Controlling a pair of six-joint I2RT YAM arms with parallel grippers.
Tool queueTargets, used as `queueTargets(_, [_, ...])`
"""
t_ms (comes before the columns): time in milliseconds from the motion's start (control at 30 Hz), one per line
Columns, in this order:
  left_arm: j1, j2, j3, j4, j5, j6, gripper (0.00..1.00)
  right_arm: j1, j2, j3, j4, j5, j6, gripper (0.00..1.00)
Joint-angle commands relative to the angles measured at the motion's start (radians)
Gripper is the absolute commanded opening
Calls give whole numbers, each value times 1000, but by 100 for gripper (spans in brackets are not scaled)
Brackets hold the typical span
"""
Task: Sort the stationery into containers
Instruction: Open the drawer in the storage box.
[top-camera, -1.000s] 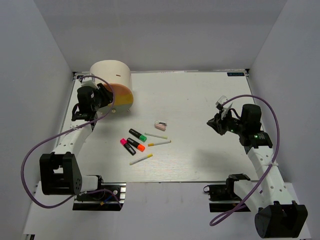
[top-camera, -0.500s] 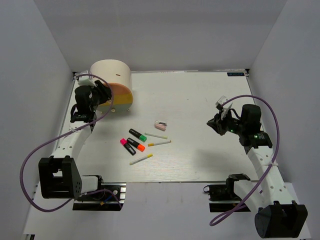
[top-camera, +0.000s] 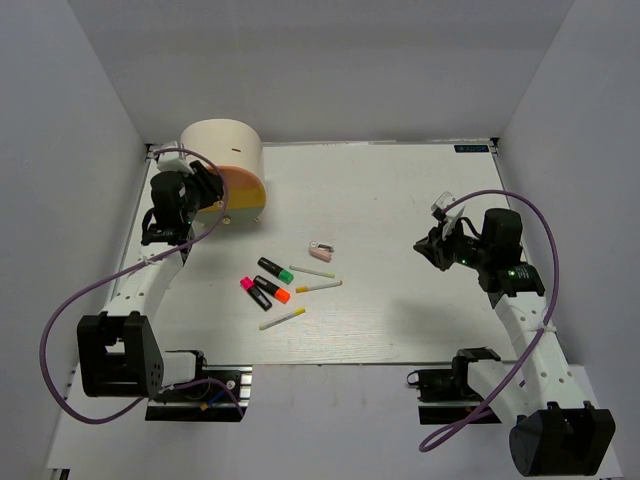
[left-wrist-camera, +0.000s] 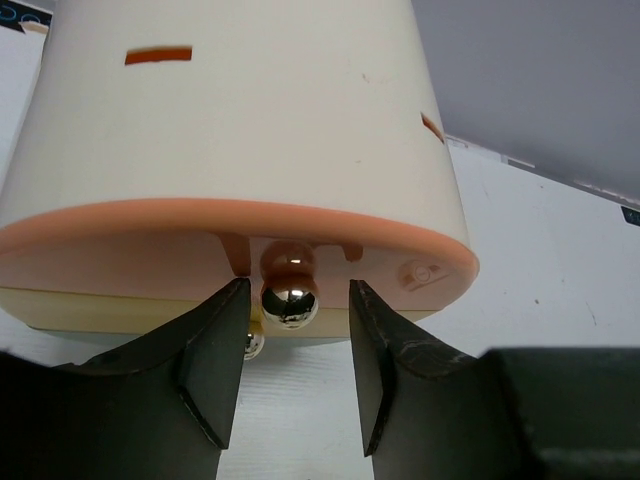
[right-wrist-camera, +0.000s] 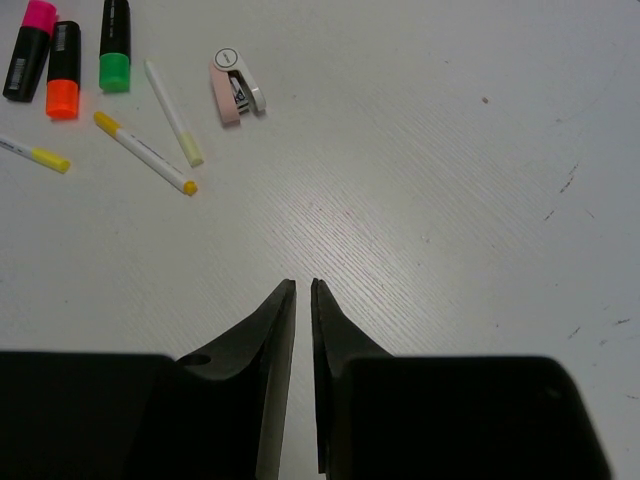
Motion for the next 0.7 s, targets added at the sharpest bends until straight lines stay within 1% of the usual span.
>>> queueTargets(0, [-5, -6, 7, -37, -15, 5, 55, -2, -9, 7, 19, -24, 8, 18])
queueTargets(33, [-5, -6, 16, -37, -24, 5, 56, -3, -10, 7, 19, -24, 8, 18])
queueTargets(300, [-5, -6, 16, -34, -24, 5, 56, -2, -13, 4, 16, -26, 6, 18])
queueTargets(433, [-5, 13, 16, -14, -24, 5, 53, -2, -13, 3, 16, -26, 3, 18])
queueTargets(667, [-5, 23, 7, 15, -15, 5, 52, -2, -13, 4, 17, -26, 3, 18])
